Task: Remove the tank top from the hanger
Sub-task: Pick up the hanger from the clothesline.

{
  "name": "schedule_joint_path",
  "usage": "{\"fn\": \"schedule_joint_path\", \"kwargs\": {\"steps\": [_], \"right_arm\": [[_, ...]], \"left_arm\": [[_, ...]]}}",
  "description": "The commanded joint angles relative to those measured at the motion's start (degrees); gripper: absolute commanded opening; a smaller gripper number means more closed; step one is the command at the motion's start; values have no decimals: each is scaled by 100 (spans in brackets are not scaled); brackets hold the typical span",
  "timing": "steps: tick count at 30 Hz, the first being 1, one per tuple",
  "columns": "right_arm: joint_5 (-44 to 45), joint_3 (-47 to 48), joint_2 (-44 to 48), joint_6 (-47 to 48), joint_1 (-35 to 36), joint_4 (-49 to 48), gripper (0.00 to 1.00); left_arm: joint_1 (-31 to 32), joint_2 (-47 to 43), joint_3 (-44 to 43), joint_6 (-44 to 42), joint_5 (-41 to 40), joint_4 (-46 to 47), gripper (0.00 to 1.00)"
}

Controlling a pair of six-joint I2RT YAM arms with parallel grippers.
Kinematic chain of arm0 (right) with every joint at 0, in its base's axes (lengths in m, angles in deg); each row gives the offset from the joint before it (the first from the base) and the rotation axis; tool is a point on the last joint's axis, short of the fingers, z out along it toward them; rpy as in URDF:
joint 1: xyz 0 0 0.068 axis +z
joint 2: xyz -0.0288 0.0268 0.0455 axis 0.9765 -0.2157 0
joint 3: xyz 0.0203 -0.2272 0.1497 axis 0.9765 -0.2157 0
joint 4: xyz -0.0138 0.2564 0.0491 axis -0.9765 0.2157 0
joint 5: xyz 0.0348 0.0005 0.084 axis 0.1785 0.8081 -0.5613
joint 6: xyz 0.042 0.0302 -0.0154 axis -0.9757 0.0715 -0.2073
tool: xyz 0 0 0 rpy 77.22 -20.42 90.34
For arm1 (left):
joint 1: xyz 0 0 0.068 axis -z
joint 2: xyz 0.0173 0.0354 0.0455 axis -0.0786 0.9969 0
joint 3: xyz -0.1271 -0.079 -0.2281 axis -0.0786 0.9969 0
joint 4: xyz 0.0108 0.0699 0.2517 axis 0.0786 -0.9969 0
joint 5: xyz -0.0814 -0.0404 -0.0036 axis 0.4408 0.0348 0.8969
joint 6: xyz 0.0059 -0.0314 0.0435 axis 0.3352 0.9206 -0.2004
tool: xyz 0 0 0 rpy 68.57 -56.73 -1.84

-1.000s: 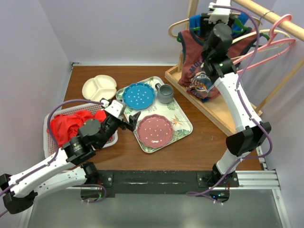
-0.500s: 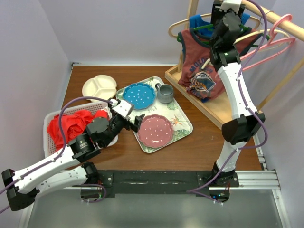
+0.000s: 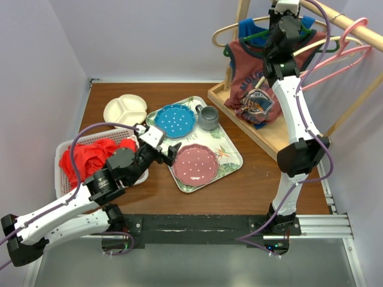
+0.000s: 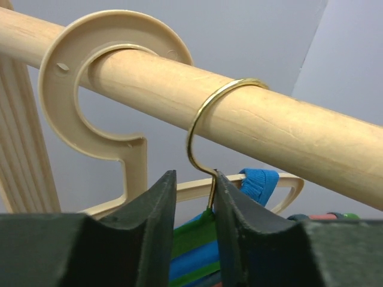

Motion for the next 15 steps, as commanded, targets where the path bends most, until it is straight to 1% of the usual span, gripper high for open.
{"fn": "schedule_joint_path", "kwargs": {"steps": [1,5,6,10,11,15], "right_arm": [[-245,-10,133,123,-72,-278,26],[-377,-195,326,123,-90,-410,15],[-403,-204,361,123,-98,-428,13],[-456,-116,467,53,-107,-402,4],[-447,-98,485,36,-99,-402,0],[-552,-28,590,-61,-98,-402,0]], "left_arm": [[20,32,-55,11,-99,193,100],[20,50,-81,11,-90,193,100],[20,59,-81,11,-90,19,100],[20,24,-81,11,-73,9,100],[20,15,-90,20,-73,18,100],[20,-20,-90,11,-73,9,100]]}}
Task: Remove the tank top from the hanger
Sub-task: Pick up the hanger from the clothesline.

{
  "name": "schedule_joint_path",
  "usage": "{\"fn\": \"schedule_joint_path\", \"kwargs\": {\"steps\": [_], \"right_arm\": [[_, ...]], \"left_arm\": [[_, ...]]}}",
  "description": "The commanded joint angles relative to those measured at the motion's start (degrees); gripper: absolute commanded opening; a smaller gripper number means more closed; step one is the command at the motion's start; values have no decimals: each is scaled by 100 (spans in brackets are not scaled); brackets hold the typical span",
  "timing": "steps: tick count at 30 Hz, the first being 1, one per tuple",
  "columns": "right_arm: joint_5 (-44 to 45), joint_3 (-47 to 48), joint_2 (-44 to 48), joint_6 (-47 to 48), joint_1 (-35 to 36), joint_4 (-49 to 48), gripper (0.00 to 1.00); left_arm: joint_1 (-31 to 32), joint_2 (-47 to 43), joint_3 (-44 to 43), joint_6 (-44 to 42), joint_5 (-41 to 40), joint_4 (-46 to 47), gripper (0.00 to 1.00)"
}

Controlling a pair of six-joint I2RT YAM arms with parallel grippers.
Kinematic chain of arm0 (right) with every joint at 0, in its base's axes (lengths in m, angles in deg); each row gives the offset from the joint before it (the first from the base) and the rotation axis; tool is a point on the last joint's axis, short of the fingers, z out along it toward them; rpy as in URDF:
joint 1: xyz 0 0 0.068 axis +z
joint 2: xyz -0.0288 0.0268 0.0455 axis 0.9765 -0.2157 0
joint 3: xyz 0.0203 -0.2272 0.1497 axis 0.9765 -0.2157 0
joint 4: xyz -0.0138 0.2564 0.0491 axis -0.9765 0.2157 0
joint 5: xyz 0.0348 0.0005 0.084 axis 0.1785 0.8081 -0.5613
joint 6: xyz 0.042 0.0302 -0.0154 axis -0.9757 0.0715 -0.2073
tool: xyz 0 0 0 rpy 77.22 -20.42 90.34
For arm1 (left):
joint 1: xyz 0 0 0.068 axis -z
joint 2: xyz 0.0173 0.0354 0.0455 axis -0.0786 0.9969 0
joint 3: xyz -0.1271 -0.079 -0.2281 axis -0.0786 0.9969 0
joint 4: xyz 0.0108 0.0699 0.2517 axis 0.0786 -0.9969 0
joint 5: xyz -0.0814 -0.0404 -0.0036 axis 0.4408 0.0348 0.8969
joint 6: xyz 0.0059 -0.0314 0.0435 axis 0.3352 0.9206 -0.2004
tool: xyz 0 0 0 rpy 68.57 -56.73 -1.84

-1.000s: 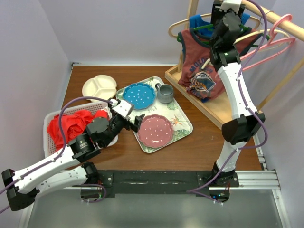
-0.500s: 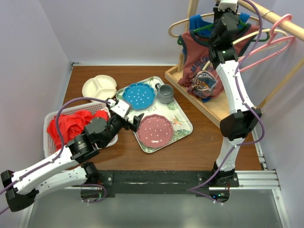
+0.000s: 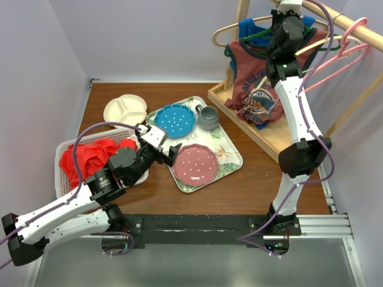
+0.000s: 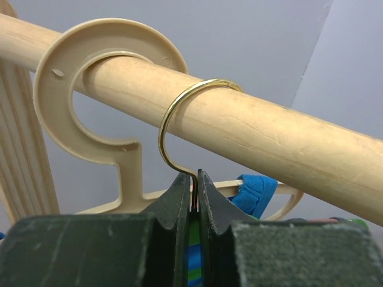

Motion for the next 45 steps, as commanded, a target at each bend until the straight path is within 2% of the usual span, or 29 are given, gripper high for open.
{"fn": "schedule_joint_path", "kwargs": {"steps": [1,18,27,35,41,45], "right_arm": [[-266,223,481,-87,2,-209,0],[-934,707,709,-895,2,520,0],[-1514,-21,1316,-1766,11,740,0],[-1821,-162,1500,-2372,11,1126,0],[-2208,-742,1887,-2741,20,1144,0],[-2604,-1330,2273,-3031,46,969,0]], "left_arm": [[20,-99,-99,11,-70,66,100],[20,-187,-125,11,-79,-4,100],[20,-73,-169,-33,-88,-57,100],[28,-99,-309,-15,-159,154,100],[20,567,-1424,-68,140,399,98],[11,1341,-2749,-392,220,259,99]]}}
